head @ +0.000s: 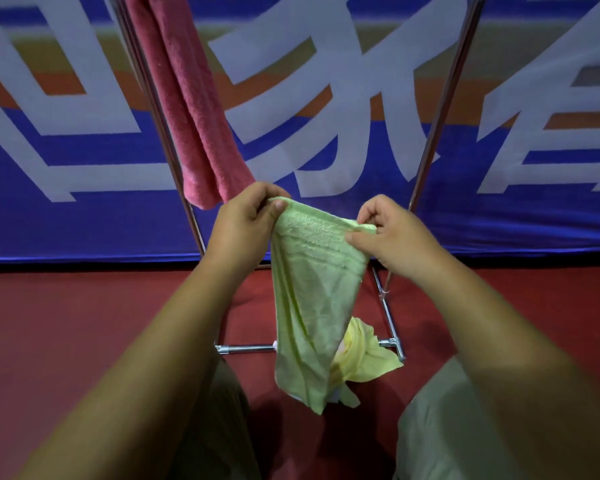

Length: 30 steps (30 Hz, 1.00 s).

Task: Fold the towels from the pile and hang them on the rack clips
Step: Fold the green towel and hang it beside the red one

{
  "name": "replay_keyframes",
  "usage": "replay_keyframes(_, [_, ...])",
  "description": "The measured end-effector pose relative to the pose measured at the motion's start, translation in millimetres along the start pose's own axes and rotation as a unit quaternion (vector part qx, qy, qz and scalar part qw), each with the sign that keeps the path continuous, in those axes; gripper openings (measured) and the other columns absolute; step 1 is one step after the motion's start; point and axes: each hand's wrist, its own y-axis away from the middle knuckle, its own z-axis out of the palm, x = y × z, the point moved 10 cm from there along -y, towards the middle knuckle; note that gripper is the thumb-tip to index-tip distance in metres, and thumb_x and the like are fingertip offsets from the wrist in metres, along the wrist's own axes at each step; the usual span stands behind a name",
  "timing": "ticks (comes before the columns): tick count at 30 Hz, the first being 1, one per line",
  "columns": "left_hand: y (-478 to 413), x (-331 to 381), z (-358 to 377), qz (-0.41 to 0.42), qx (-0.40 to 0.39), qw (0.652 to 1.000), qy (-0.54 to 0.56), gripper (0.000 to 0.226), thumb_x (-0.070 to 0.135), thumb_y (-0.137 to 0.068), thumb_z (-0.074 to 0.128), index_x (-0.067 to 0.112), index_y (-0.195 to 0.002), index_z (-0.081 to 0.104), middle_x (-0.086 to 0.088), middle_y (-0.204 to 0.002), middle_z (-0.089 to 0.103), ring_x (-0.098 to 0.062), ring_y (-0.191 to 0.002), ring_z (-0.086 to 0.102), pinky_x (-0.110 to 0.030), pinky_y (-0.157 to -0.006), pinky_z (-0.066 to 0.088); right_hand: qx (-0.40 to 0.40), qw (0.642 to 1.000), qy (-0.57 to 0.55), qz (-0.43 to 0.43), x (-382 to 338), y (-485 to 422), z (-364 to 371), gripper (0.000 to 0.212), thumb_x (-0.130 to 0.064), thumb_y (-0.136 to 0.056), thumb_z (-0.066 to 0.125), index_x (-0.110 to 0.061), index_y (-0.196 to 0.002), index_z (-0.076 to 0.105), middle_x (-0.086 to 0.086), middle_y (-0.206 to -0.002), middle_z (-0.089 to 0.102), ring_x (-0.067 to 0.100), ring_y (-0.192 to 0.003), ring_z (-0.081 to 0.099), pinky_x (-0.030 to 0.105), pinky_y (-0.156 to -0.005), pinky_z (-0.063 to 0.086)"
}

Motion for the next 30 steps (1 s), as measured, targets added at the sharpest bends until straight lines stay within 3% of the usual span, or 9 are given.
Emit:
replay_keyframes(3, [-2.2, 35.9, -12.1, 0.035, 0.006, 0.999, 0.001, 0.014, 0.016, -0.106, 0.063, 0.024, -0.102, 0.074, 0.008, -0.09, 0.074, -0.007, -0.084, 0.067, -0.044, -0.085, 0.06, -0.006, 1.0, -0.007, -0.019, -29.7, 7.1, -14.8, 0.024, -0.028, -0.092, 0.086, -0.034, -0.111, 0.073, -0.004, -0.092, 0.077, 0.007, -0.075, 0.07, 0.032, -0.075, 0.055])
replay_keyframes(5, [-4.4, 57.7, -18.6, 0.051, 0.005, 0.999, 0.002, 0.014, 0.016, -0.106, 0.063, 0.024, -0.102, 0.074, 0.012, -0.088, 0.072, -0.006, -0.081, 0.065, -0.044, -0.084, 0.059, -0.004, 1.0, 0.015, -0.025, -47.6, 11.3, -24.8, 0.008, -0.029, -0.093, 0.084, -0.027, -0.099, 0.079, -0.002, -0.085, 0.078, 0.006, -0.07, 0.066, 0.033, -0.073, 0.052])
replay_keyframes(8, [-12.9, 81.1, -31.3, 0.054, 0.013, 0.998, 0.013, 0.015, 0.018, -0.106, 0.063, 0.026, -0.101, 0.074, 0.014, -0.083, 0.071, -0.007, -0.076, 0.064, -0.042, -0.074, 0.059, 0.015, 0.999, 0.005, -0.038, -73.5, 14.6, -42.1, 0.018, -0.031, -0.093, 0.085, -0.02, -0.086, 0.074, 0.008, -0.084, 0.073, 0.012, -0.071, 0.062, 0.034, -0.073, 0.048])
replay_keyframes(12, [-19.0, 114.9, -50.5, 0.075, 0.036, 0.996, 0.019, 0.017, 0.015, -0.106, 0.064, 0.027, -0.099, 0.074, 0.013, -0.082, 0.07, -0.001, -0.069, 0.06, -0.026, -0.067, 0.053, 0.03, 0.997, -0.058, -0.038, -101.8, 17.4, -59.0, 0.027, -0.032, -0.091, 0.088, -0.015, -0.087, 0.067, 0.001, -0.077, 0.069, 0.012, -0.072, 0.061, 0.036, -0.074, 0.049])
replay_keyframes(16, [-23.3, 141.7, -71.0, 0.093, 0.06, 0.994, -0.009, 0.01, 0.014, -0.105, 0.066, 0.019, -0.107, 0.075, 0.011, -0.091, 0.072, 0.005, -0.075, 0.062, -0.017, -0.071, 0.051, 0.041, 0.991, -0.118, -0.043, -127.3, 10.8, -71.6, 0.028, -0.03, -0.087, 0.092, -0.013, -0.089, 0.069, 0.017, -0.086, 0.076, 0.023, -0.079, 0.069, 0.054, -0.081, 0.061])
replay_keyframes(19, [-27.1, 151.8, -85.6, 0.095, 0.08, 0.992, -0.019, 0.012, 0.015, -0.104, 0.069, 0.023, -0.112, 0.075, 0.012, -0.098, 0.073, 0.001, -0.084, 0.066, -0.018, -0.075, 0.053, 0.055, 0.986, -0.152, -0.046, -143.7, 6.5, -81.2, 0.02, -0.022, -0.091, 0.089, -0.013, -0.094, 0.072, 0.008, -0.088, 0.079, 0.026, -0.083, 0.074, 0.046, -0.082, 0.059])
replay_keyframes(22, [-28.6, 156.7, -93.9, 0.08, 0.095, 0.991, -0.039, 0.019, 0.018, -0.105, 0.069, 0.023, -0.123, 0.071, 0.012, -0.105, 0.074, -0.004, -0.095, 0.071, -0.025, -0.082, 0.058, 0.059, 0.979, -0.191, -0.044, -157.3, 6.5, -87.0, 0.012, -0.017, -0.099, 0.08, -0.012, -0.109, 0.077, 0.015, -0.109, 0.083, 0.039, -0.109, 0.078, 0.055, -0.102, 0.061])
replay_keyframes(24, [-30.8, 160.1, -98.3, 0.074, 0.099, 0.992, -0.033, 0.019, 0.018, -0.105, 0.069, 0.022, -0.124, 0.071, 0.012, -0.104, 0.074, -0.006, -0.094, 0.072, -0.028, -0.084, 0.06, 0.058, 0.975, -0.211, -0.044, -165.4, 7.0, -89.6, 0.014, -0.016, -0.104, 0.074, -0.008, -0.114, 0.078, 0.017, -0.113, 0.083, 0.041, -0.115, 0.076, 0.058, -0.107, 0.059])
replay_keyframes(30, [-35.3, 173.4, -117.8, 0.058, 0.123, 0.99, 0.038, 0.005, 0.018, -0.103, 0.073, 0.016, -0.106, 0.076, 0.004, -0.084, 0.078, -0.009, -0.076, 0.078, -0.03, -0.077, 0.067, 0.087, 0.969, -0.22, -0.078, -194.5, 12.3, -108.1, 0.012, -0.02, -0.105, 0.072, -0.017, -0.111, 0.082, 0.002, -0.103, 0.086, 0.022, -0.1, 0.081, 0.05, -0.104, 0.063])
